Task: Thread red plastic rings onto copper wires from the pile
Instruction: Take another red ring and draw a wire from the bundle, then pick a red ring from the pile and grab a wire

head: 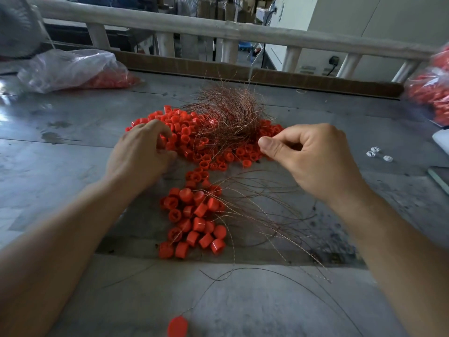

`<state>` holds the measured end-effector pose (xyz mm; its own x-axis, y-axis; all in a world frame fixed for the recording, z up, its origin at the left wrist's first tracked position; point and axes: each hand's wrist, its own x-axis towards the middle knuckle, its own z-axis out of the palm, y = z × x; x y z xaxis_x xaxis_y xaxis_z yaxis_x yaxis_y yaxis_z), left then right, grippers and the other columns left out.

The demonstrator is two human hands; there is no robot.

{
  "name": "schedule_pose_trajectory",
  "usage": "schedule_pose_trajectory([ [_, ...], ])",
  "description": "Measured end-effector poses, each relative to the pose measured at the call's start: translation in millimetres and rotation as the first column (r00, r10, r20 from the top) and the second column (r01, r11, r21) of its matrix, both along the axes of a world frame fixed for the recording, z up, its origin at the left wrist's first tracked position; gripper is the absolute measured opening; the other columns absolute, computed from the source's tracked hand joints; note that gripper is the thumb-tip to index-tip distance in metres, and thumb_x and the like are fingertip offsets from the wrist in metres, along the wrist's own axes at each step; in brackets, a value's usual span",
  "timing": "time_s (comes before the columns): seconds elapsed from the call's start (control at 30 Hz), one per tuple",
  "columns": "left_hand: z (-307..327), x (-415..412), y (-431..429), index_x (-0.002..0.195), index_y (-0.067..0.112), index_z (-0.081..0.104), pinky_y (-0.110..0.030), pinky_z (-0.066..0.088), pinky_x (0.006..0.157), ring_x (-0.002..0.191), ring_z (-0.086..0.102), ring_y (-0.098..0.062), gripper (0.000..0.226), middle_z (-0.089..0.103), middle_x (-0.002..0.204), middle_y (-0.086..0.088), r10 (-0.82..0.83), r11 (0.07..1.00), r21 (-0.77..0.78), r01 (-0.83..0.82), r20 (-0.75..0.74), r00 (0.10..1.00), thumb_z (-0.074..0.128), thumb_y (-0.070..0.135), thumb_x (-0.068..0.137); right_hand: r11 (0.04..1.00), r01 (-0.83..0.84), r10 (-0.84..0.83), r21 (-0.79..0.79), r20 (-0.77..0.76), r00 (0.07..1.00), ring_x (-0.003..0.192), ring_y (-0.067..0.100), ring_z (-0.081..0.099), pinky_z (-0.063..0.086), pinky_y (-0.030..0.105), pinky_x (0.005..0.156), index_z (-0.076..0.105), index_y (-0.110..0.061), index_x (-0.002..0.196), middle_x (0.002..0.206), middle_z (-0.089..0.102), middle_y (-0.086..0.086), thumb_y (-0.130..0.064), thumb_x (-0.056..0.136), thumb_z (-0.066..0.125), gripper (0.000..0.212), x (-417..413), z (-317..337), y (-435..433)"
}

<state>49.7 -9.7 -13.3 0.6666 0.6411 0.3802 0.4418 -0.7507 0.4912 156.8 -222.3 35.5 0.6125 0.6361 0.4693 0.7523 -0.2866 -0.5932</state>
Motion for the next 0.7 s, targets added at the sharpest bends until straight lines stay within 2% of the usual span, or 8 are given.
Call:
schedule_pose_trajectory([
  [0.07,-1.1,0.5,1.1,0.099,0.015,0.064,-0.038,0.046,0.077,0.087,0.056,-0.03,0.029,0.062,0.096,-0.01,0.005,1.0,0.024,-0.005,0.004,1.0,0.073,0.012,0.071,0.999,0.028,-0.028,0.038,-0.011,1.0,0.042,0.005,0.049,0.033,0.009,0.043,0.071,-0.017,0.072,0.041,0.054,-0.014,-0.034,0.081,0.065,0.02,3.5,0.8,-0.5],
  [0.17,-1.1,0.8,2.4,0.092,0.014,0.067,-0.036,0.044,0.075,0.085,0.055,-0.029,0.022,0.061,0.094,-0.009,-0.011,0.999,0.043,0.011,-0.001,1.0,0.073,0.011,0.072,0.996,0.055,-0.054,0.064,-0.013,0.998,0.053,-0.001,0.056,0.039,0.008,0.05,0.073,-0.015,0.075,0.056,0.058,-0.02,-0.033,0.081,0.065,0.021,7.4,0.5,-0.7],
  [0.3,0.0,0.4,2.5,0.093,0.014,0.065,-0.033,0.043,0.074,0.087,0.056,-0.029,0.019,0.063,0.092,-0.009,0.001,1.0,0.031,-0.001,-0.015,1.0,0.069,0.01,0.074,0.996,0.067,-0.066,0.053,-0.021,0.998,0.055,-0.005,0.056,0.041,0.007,0.053,0.073,-0.016,0.076,0.064,0.06,-0.021,-0.034,0.082,0.065,0.02,11.2,-2.9,0.5],
  [0.37,3.1,-0.8,0.1,0.099,0.013,0.064,-0.035,0.046,0.079,0.089,0.058,-0.028,0.023,0.064,0.091,-0.007,0.005,1.0,-0.012,-0.005,0.023,1.0,0.067,0.009,0.076,0.997,0.069,-0.068,0.044,-0.026,0.997,0.053,-0.007,0.056,0.039,0.005,0.052,0.073,-0.016,0.076,0.06,0.058,-0.023,-0.033,0.082,0.065,0.02,13.1,-5.0,0.9],
  [0.43,8.2,-3.9,-5.4,0.1,0.013,0.066,-0.031,0.047,0.08,0.087,0.06,-0.025,0.022,0.064,0.089,-0.005,-0.004,0.998,-0.067,0.011,0.107,0.994,0.067,0.009,0.078,0.997,0.074,-0.072,0.035,-0.033,0.997,0.05,-0.009,0.054,0.035,0.003,0.049,0.072,-0.016,0.075,0.046,0.053,-0.023,-0.033,0.081,0.065,0.019,14.8,-6.8,1.0],
  [0.53,19.4,-12.5,-21.1,0.079,0.027,0.067,-0.01,0.043,0.066,0.069,0.059,-0.002,0.013,0.064,0.076,0.01,-0.093,0.973,-0.179,0.149,0.289,0.953,0.071,0.015,0.075,0.997,0.071,-0.07,0.015,-0.043,0.997,0.044,-0.009,0.05,0.032,0.003,0.047,0.071,-0.016,0.073,0.041,0.05,-0.029,-0.033,0.082,0.065,0.02,16.4,-8.5,1.2],
  [0.6,25.4,-17.7,-33.4,0.073,0.036,0.063,-0.012,0.046,0.068,0.067,0.059,0.001,0.02,0.064,0.076,0.014,-0.204,0.94,-0.19,0.283,0.349,0.915,0.073,0.018,0.071,0.998,0.069,-0.069,-0.001,-0.042,0.997,0.043,-0.009,0.049,0.031,0.003,0.046,0.071,-0.015,0.073,0.04,0.049,-0.03,-0.033,0.082,0.065,0.021,16.6,-8.8,1.7],
  [0.7,26.0,-16.8,-46.4,0.075,0.039,0.061,-0.023,0.049,0.072,0.074,0.059,-0.005,0.018,0.063,0.084,0.01,-0.334,0.913,-0.14,0.384,0.285,0.899,0.071,0.026,0.067,0.997,0.068,-0.069,-0.026,-0.024,0.997,0.042,-0.009,0.048,0.031,0.004,0.045,0.072,-0.014,0.073,0.039,0.049,-0.021,-0.034,0.083,0.064,0.024,16.2,-9.4,2.8],
])
